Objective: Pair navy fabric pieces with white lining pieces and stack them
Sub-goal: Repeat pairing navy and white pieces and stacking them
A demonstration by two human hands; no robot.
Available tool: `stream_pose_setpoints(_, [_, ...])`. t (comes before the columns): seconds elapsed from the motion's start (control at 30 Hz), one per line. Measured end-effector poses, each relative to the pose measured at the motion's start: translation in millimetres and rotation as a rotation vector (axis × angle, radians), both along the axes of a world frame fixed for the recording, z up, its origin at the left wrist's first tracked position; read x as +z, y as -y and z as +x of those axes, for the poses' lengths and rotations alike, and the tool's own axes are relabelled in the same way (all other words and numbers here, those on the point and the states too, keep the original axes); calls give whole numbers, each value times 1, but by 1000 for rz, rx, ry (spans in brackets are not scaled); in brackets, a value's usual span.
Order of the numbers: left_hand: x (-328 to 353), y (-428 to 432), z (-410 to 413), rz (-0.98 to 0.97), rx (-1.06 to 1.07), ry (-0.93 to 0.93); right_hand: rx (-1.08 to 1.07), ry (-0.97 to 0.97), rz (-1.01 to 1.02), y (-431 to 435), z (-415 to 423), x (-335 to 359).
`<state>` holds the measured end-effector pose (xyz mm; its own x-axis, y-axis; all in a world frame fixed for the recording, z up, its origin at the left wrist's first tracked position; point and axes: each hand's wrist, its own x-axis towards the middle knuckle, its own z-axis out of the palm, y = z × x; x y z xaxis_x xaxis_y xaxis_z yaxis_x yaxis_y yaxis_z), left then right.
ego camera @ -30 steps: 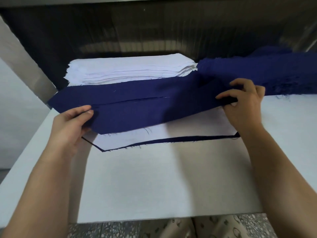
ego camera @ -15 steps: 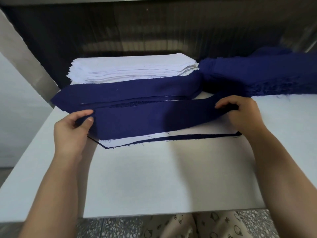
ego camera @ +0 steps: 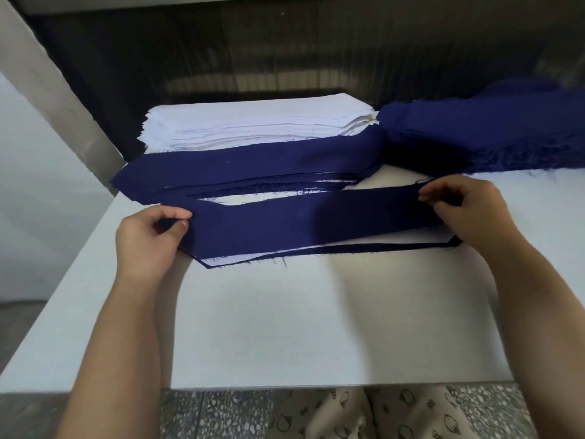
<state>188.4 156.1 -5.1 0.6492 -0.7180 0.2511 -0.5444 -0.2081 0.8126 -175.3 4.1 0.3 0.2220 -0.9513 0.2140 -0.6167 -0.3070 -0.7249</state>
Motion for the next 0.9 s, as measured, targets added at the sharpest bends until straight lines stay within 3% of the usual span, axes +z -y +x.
stream_pose_setpoints(0.43, [-2,-1,2,124,-36,82,-56,-121,47,0,-3,2])
stream_pose_setpoints(0.9, [3,-2,-1,144,-72,47,-155,-62,15,-2,-4,4])
